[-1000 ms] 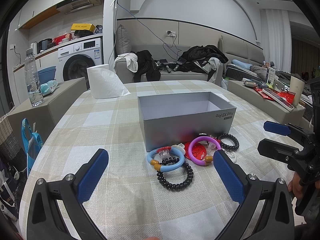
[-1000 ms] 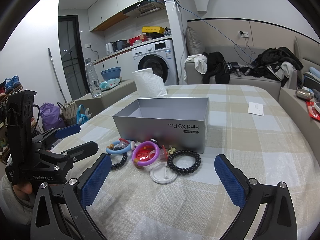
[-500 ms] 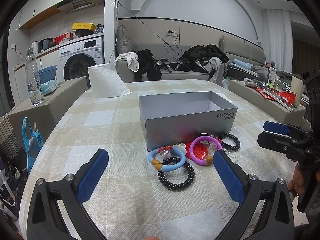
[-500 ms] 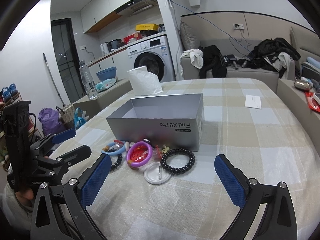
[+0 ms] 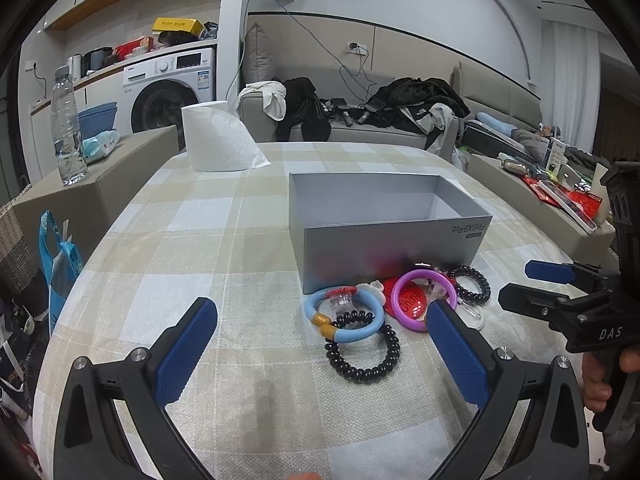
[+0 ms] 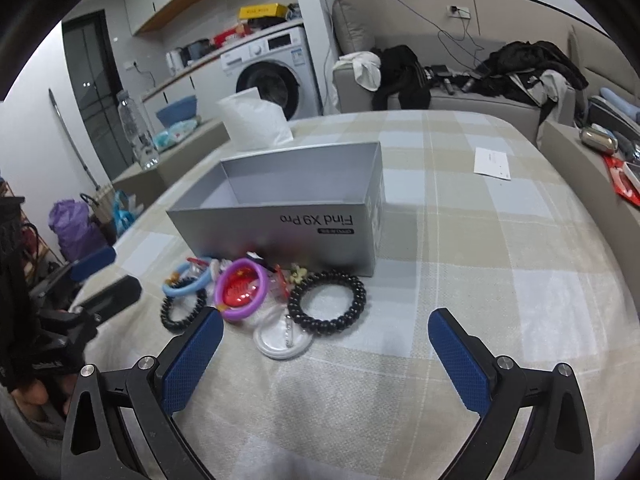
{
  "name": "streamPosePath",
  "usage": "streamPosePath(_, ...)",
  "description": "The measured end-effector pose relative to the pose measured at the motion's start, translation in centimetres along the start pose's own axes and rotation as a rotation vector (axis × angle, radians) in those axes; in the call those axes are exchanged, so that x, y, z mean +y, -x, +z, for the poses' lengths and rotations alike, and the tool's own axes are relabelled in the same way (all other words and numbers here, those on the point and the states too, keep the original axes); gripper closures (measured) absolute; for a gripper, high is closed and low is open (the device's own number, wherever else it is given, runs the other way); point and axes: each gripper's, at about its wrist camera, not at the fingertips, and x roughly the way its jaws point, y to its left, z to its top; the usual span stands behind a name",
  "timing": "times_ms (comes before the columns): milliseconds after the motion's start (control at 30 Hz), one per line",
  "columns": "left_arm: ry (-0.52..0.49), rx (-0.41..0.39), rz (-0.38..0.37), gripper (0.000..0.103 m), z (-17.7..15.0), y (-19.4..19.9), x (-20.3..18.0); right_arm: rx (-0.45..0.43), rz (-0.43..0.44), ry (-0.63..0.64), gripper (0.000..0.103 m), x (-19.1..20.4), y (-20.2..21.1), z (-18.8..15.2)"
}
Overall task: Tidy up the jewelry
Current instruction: 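Move left tool to the light-blue bangle while right tool approaches the larger black beaded bracelet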
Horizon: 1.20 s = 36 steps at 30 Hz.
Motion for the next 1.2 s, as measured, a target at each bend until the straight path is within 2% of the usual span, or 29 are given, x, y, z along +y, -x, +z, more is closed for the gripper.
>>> streamPosePath(333, -0.013, 0.063, -0.036, 0.001, 0.4, -0.8, -0.2, 0.075, 0.006, 0.022, 0.028, 0.0, -1.4, 0.4)
streamPosePath(700, -0.033, 0.083, -0.055, 0.002, 0.4, -1.0, -0.6, 0.112, -0.045, 0.053, 0.032, 0.7, -2.8, 0.6)
streamPosePath(767, -0.033, 0.086, -0.055, 0.002, 0.4, -1.1, -0.6, 0.120, -0.061, 0.058, 0.037, 0.8, -3.2, 0.8)
streamPosePath(1000, -0.037, 0.101, -0.065, 0.002, 0.5, -1.4, -0.6, 0.136, -0.073, 0.069, 0.041, 0.9, -4.0, 1.2)
streamPosePath(1200, -0.019, 0.116, -0.070, 0.002, 0.6, -1.7, -0.3, 0.132, -0.047, 0.084, 0.061, 1.2, -3.7, 1.0)
